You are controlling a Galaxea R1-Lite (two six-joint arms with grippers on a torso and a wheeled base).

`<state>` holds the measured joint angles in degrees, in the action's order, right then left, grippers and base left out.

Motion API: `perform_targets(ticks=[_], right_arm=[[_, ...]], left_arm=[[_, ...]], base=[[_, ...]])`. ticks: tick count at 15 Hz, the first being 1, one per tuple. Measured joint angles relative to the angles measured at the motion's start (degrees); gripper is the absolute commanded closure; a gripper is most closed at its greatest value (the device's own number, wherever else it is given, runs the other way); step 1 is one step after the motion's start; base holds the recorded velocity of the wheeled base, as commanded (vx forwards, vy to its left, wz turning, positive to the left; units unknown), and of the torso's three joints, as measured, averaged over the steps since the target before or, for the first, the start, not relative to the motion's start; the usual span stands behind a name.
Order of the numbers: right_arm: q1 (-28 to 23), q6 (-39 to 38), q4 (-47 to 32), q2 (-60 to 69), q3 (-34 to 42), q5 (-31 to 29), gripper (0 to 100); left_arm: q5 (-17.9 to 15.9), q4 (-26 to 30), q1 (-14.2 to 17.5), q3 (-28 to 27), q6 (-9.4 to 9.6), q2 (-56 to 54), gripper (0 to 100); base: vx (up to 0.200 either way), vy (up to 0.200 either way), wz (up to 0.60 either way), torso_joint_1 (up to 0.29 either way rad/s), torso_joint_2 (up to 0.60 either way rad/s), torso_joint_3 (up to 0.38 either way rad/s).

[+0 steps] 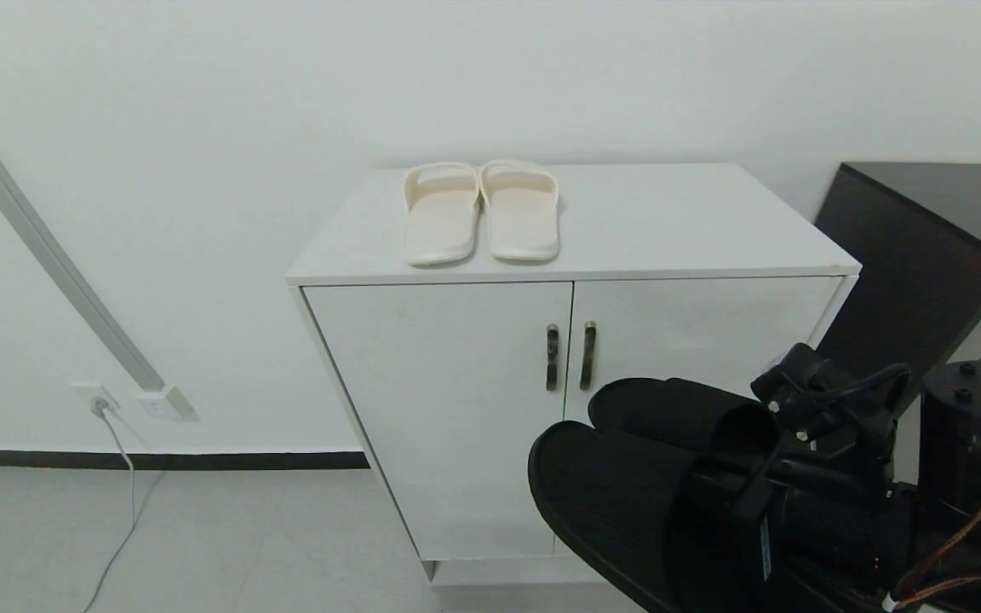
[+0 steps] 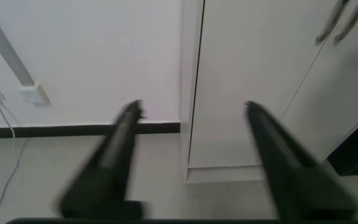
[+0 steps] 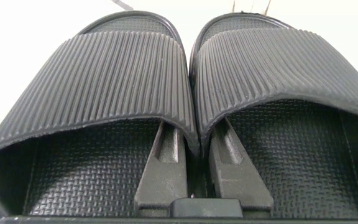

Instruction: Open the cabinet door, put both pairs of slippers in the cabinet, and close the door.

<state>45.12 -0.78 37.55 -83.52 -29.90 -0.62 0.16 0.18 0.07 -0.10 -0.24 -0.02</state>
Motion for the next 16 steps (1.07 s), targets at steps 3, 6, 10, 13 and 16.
perform_targets(ticks=[3,6,10,13,16], right_arm=[[0.1,0.2,0.1,0.0,0.2,0.0,100],[0.2,0.4,0.1,0.0,0.5,0.0,100],[0.2,0.4,0.1,0.0,0.6,0.0,100],[0.3,0.4,0.1,-0.1,0.6,0.1,100],[0.3,0.4,0.1,-0.2,0.7,0.0,100]], left_arm=[[0.0,0.0,0.0,0.0,0.0,0.0,0],[0.0,0.0,0.0,0.0,0.0,0.0,0],[0.0,0.0,0.0,0.0,0.02,0.0,0],[0.0,0.0,0.0,0.0,0.06,0.0,0],[0.0,0.0,0.0,0.0,0.06,0.0,0]], base=[[0.0,0.0,0.0,-0.176,0.49,0.312],[0.0,0.0,0.0,-0.152,0.47,0.326],[0.0,0.0,0.0,-0.122,0.46,0.336],[0.0,0.0,0.0,-0.089,0.44,0.355],[0.0,0.0,0.0,-0.035,0.45,0.395]])
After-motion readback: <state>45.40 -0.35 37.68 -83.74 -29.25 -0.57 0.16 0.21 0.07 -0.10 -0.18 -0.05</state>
